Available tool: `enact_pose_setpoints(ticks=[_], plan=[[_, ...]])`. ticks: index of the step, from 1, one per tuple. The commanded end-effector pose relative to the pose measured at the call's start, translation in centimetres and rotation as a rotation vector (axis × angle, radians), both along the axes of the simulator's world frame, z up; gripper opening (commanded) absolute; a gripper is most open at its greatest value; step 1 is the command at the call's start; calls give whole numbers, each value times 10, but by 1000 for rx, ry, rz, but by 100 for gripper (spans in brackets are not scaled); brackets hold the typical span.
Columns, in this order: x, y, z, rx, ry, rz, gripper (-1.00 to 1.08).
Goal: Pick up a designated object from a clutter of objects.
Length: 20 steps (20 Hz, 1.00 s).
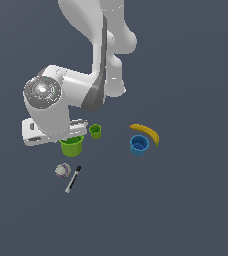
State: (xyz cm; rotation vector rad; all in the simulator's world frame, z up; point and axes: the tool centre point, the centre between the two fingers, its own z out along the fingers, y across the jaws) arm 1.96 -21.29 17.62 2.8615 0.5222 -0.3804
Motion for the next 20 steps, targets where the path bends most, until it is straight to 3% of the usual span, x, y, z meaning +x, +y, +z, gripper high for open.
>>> enact_pose_setpoints(ticks=[1, 6, 11, 15, 20], plan=[[30, 6, 41, -14, -105, -35, -100], [72, 15, 119, -43, -291, -100, -100], [93, 21, 181, -67, -426, -147, -100], [101, 24, 211, -79, -491, -169, -100], [103, 26, 226, -87, -522, -180, -100]])
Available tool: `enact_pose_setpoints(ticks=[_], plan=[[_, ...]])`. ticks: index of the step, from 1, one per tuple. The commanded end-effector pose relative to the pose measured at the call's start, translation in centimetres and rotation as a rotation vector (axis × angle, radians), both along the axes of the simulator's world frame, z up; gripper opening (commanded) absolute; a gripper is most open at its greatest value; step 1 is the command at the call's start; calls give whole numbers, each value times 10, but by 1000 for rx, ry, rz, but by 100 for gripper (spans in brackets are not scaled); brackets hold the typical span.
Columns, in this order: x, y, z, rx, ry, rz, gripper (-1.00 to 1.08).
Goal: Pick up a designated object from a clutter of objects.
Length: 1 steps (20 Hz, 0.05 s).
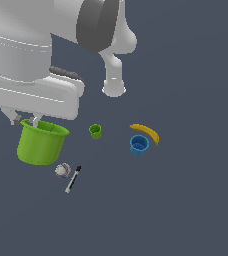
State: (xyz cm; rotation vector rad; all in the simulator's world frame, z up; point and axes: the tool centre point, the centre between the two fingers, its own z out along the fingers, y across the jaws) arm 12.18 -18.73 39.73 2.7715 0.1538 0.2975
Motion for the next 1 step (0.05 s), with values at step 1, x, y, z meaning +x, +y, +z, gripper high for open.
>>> enact_pose_setpoints(ticks=[1], plan=[[1, 0, 5, -2, -10, -4, -100]])
